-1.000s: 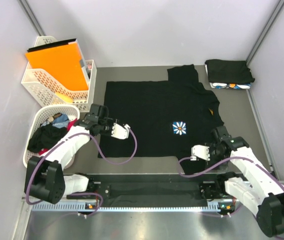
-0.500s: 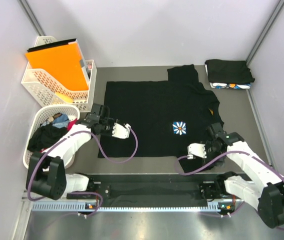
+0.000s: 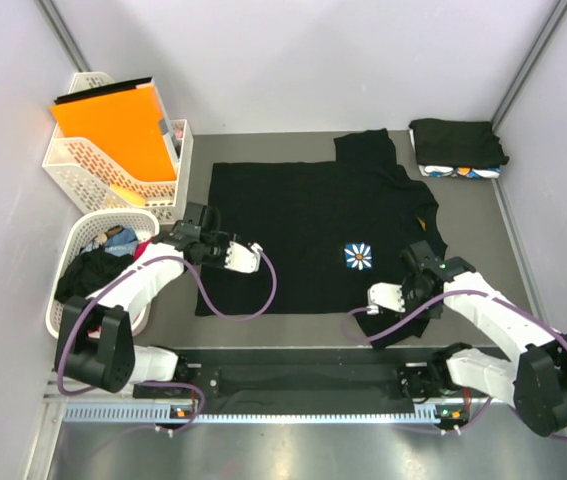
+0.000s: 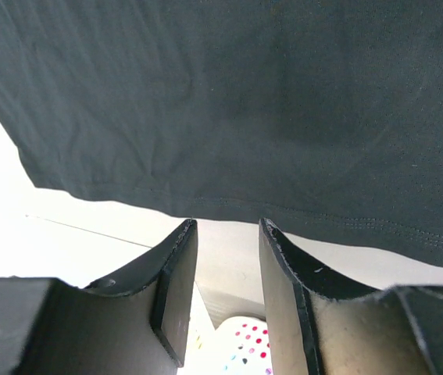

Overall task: Fold and stack the t-shirts
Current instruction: Grap the side of the flattened tshirt closest away from the robot with both arms

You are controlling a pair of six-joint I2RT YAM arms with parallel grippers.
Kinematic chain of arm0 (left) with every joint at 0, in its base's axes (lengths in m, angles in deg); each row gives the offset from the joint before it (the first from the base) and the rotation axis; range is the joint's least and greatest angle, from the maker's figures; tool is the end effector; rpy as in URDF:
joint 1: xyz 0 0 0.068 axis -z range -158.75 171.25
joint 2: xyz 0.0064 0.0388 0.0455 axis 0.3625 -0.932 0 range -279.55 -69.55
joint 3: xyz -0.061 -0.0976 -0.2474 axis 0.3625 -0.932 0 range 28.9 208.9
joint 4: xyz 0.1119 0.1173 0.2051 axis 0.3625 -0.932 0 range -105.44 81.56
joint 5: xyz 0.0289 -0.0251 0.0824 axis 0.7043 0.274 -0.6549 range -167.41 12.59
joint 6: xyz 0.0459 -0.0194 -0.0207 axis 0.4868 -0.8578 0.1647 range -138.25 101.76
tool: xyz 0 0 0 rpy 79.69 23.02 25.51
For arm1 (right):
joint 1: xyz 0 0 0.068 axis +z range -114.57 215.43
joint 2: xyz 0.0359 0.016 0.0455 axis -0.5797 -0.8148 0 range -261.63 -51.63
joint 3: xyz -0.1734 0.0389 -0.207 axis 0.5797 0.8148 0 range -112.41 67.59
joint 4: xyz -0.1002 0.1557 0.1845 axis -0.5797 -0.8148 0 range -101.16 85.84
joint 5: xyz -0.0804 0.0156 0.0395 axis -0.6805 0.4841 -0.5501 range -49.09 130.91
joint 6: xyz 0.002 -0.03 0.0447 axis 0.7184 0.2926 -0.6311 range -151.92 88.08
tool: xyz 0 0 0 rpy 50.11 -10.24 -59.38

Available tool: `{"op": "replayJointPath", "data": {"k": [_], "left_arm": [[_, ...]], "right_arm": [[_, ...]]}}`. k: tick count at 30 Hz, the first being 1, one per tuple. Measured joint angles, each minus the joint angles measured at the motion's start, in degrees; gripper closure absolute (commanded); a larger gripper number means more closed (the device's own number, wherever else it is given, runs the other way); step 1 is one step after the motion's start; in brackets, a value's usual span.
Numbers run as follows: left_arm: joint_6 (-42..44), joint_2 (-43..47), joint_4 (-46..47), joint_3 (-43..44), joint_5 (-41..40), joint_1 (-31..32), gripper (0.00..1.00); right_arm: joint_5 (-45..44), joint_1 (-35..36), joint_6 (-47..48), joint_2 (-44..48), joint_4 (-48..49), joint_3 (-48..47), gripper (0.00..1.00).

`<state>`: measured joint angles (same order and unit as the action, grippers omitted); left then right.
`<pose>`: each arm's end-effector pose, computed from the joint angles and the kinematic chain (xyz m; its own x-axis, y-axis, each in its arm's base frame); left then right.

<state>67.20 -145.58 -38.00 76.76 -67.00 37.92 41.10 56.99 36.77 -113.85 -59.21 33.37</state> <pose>0.2459 -0.0804 0.2148 0.3090 0.9309 -0.1946 0.8372 -0.1691 0.5201 0.1438 0.0568 0.1763 0.0071 -0.9989 -0.0469 -0.9938 -0.0018 -0.1115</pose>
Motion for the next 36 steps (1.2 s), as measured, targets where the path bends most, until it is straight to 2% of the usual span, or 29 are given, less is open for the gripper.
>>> {"op": "replayJointPath", "data": {"k": [6,10,13,14,17,25,36], "left_arm": [[0.07,-0.02,0.00,0.00,-0.63,0.00,0.58],[0.46,-0.48,-0.09,0.00,-0.83,0.00,0.59],[0.70,-0.52,-0.22,0.00,-0.76,0.00,0.59],[0.79,-0.52,-0.24,0.00,-0.74,0.00,0.59],[1.07,-0.52,-0.50,0.00,-0.76,0.00,0.59],[1.73,-1.64,-0.72,0.59,-0.79,0.00,0.59],[1.79,-2.67,-0.92,2.27,-0.81,0.00,0.59]], "right_arm": [[-0.37,0.28,-0.57,0.98,-0.24,-0.04,1.00],[-1.64,0.48,-0.09,2.01,-1.88,-1.62,0.98],[-2.36,0.48,0.26,2.14,-2.71,-3.69,0.70],[-2.58,0.48,0.04,2.10,-3.10,-4.33,0.57],[-2.64,0.57,0.33,1.14,-5.33,-7.30,0.47],[-2.58,1.44,1.68,0.57,-7.98,-8.20,0.46],[-1.81,6.43,1.27,-0.85,-4.44,-1.53,0.47]]}}
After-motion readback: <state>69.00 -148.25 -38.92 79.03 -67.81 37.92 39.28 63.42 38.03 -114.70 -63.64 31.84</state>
